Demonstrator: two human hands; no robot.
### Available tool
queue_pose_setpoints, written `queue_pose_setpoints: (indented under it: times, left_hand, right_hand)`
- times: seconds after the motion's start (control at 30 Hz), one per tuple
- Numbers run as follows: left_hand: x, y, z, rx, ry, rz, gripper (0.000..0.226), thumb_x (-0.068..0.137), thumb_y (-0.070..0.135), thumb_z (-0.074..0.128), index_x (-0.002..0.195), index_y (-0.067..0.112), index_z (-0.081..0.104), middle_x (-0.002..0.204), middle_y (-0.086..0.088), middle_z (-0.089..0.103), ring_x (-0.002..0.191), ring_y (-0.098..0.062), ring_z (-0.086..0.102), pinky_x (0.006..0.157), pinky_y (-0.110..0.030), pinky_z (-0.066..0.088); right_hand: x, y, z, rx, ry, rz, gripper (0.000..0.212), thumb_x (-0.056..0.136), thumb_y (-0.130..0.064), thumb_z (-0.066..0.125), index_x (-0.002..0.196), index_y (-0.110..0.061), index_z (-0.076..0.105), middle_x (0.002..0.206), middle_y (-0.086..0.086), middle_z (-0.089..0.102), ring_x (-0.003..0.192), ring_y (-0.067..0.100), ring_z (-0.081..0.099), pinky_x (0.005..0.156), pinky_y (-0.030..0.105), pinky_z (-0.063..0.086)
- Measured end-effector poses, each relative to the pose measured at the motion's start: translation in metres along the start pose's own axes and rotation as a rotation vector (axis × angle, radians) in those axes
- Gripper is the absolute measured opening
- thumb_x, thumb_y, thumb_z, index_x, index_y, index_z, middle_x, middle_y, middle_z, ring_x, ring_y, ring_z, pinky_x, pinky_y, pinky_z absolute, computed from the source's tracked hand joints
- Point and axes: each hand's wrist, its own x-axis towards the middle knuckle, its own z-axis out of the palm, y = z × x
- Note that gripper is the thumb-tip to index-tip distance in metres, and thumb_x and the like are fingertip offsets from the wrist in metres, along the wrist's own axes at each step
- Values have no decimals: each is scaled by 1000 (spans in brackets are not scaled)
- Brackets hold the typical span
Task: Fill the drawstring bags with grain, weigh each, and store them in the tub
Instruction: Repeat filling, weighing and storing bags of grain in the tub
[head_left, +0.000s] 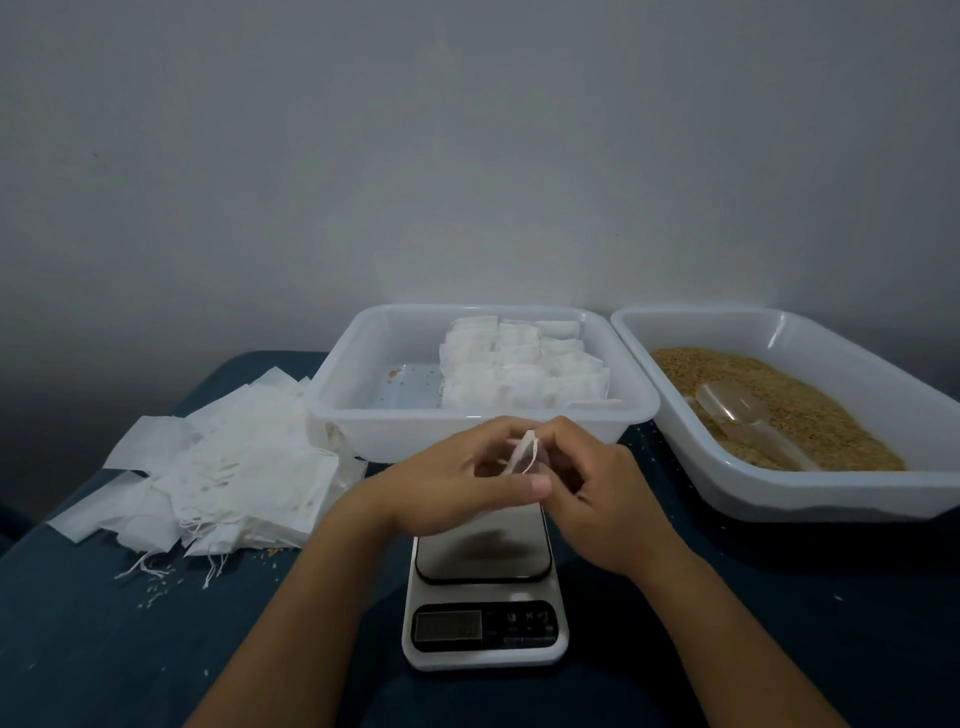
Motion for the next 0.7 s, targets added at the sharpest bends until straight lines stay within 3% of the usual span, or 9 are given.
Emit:
queue_pose_setpoints:
  times: [0.1,0.2,0.27,0.33,0.43,0.53,0.63,0.7]
  left_hand:
    - [9,7,2,19,-72,-73,39,94,25,70,131,22,59,121,0,68,115,-18,66,101,-53,57]
    - [9,-2,6,-58,-106,-106,40,89,17,67,128,23,62,124,-6,69,118,-25,67,97,-47,60]
    - [7,-10,6,-42,-107,-117,39,89,12,69,127,18,64,124,-11,68,115,-30,68,94,-48,60]
    - [6,-17,6,-4,-69,-106,37,84,15,70,121,11,66,116,-13,69,102,-25,68,88,-45,58]
    - [4,-19,4,-4,-14,-47,36,83,18,67,117,9,69,108,-22,67,93,-17,63,81,-40,53]
    - [0,-19,2,-37,-32,-2,27,87,17,67,114,14,71,102,-6,71,93,-13,66,85,-36,54]
    - [0,-21,4,-17,-54,12,34,86,11,65,119,5,68,110,-10,70,102,-17,65,95,-40,54]
    - [1,-22,7,-63,-75,6,32,85,9,64,116,5,67,100,-1,67,93,-9,60,85,-32,50]
  right_hand:
    - [0,1,-9,112,-23,64,9,106,-26,61,99,-27,68,79,-2,74,55,16,66,49,30,50]
    - [0,1,-15,283,-99,145,12,105,-20,59,93,-19,64,69,6,69,42,18,59,44,25,45]
    - [-1,1,-17,357,-128,166,13,102,-17,59,89,-19,61,64,1,65,40,20,57,43,24,44]
    - [-2,-2,-17,377,-179,157,12,102,-17,60,91,-20,62,67,-4,66,40,18,57,44,23,44]
    - [-3,-6,-16,267,-256,129,6,102,-21,64,101,-19,70,80,1,73,46,16,63,47,27,50]
    - [-3,-9,-14,123,-265,100,11,102,-26,64,98,-18,71,79,3,69,51,19,65,47,37,54]
    - [-3,-12,-13,44,-259,98,14,101,-30,62,98,-17,67,77,7,68,53,26,62,54,51,52]
    - [-2,-13,-14,45,-258,93,8,102,-23,61,101,-25,69,78,4,70,53,25,62,54,50,52]
